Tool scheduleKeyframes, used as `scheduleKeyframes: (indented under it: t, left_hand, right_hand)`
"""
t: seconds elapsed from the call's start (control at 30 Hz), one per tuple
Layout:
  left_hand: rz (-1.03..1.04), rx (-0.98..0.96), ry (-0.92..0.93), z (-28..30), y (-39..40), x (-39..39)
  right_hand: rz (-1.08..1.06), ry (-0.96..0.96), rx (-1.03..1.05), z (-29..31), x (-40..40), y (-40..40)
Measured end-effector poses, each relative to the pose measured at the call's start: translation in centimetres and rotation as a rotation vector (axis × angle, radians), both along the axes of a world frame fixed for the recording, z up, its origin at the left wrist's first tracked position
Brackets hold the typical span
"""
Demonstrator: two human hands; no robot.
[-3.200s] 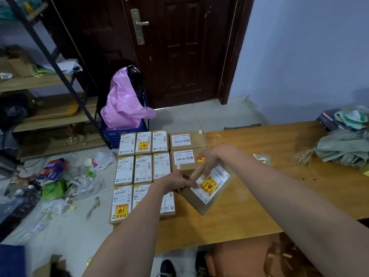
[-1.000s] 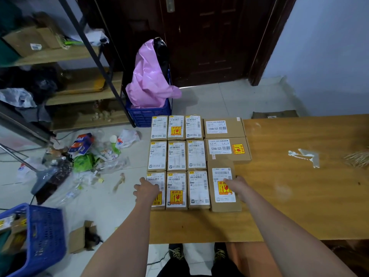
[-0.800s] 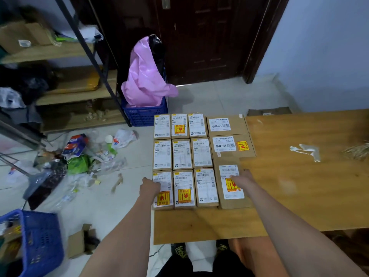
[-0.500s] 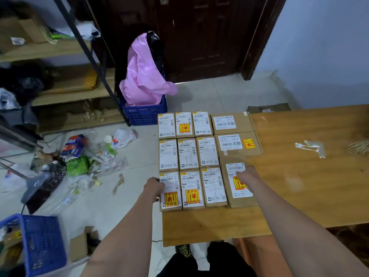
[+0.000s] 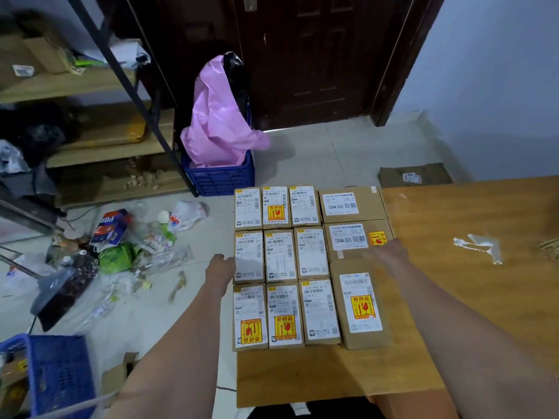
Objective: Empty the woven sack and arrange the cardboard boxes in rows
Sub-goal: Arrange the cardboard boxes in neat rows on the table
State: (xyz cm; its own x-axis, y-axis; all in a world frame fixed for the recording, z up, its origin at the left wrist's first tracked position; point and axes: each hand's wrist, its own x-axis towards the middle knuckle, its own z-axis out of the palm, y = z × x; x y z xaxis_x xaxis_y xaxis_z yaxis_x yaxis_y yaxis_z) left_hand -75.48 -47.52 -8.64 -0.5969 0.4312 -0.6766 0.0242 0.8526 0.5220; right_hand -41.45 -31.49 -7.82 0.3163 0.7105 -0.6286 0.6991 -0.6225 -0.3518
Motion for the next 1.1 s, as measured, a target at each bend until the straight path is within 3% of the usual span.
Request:
scheduleKeyframes:
  t: [0.27, 0.43, 0.7, 0.87, 1.1]
  left_hand:
    - [0.113, -0.002, -0.028, -2.3, 3.6, -0.7]
    - [0.081, -0.051, -0.012, -6.4, 4.3, -2.5]
    - [0.066, -0.083, 0.090, -2.2, 7.8, -2.1]
    - [0.076, 0.046, 0.084, -2.3, 11.9, -3.4]
    - [-0.004, 0.047, 0.047, -3.3, 14.9, -5.3]
  right_hand:
    - [0.180, -0.121, -0.086, -2.1, 1.7, 6.0]
    - [0.250, -0.135, -0.139, -2.2, 1.1, 7.3]
    - [0.008, -0.104, 0.012, -2.4, 0.9, 10.6]
    - [0.122, -0.042, -0.011, -1.2, -1.1, 14.8]
    - [0.236, -0.052, -0.045, -1.0, -2.4, 17.2]
